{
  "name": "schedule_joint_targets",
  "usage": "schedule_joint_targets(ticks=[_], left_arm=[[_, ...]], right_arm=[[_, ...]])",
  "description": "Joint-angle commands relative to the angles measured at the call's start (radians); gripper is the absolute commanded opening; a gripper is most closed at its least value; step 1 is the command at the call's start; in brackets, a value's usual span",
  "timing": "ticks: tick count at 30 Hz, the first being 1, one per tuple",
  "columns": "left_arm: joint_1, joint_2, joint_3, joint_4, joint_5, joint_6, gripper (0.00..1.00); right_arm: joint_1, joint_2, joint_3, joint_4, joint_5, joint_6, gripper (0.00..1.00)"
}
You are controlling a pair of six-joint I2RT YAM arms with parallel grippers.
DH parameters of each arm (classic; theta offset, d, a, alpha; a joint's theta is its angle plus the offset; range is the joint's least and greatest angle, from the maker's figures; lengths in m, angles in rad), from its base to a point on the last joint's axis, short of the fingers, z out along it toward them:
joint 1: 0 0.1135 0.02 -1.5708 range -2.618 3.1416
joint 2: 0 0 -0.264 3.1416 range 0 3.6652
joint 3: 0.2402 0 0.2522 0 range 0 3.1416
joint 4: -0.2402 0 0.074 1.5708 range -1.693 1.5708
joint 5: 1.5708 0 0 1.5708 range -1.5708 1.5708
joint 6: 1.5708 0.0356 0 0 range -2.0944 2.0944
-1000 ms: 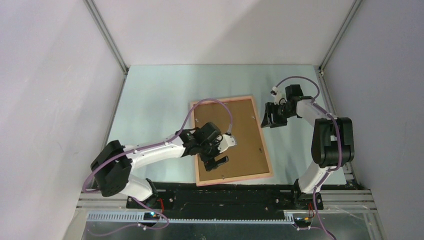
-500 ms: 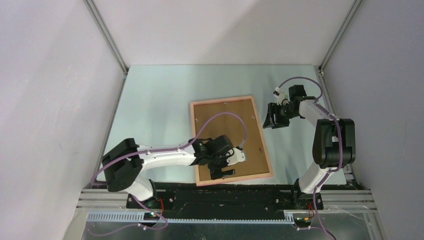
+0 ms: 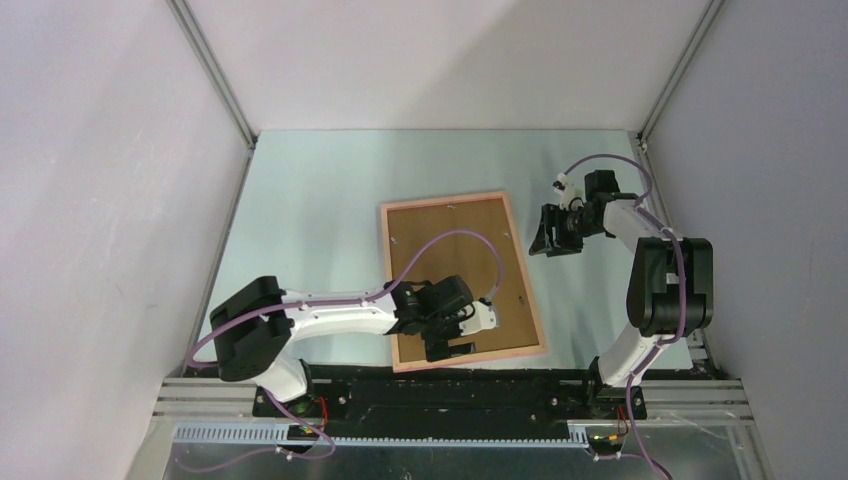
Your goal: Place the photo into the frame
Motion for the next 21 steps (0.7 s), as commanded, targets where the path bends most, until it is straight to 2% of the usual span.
schedule_joint_targets(ticks=[1,21], left_arm=[[-0.012,0.013,0.035,0.035,-0.010,0.017,0.97],[-0.021,-0.059,-0.013,0.035,0.014,0.031,0.97]], right_arm=[[-0.012,-0.027,-0.008,-0.001,-0.026,-0.007,0.59],[-0.018,-0.009,-0.012,0.001,-0.027,-0.007,0.59]])
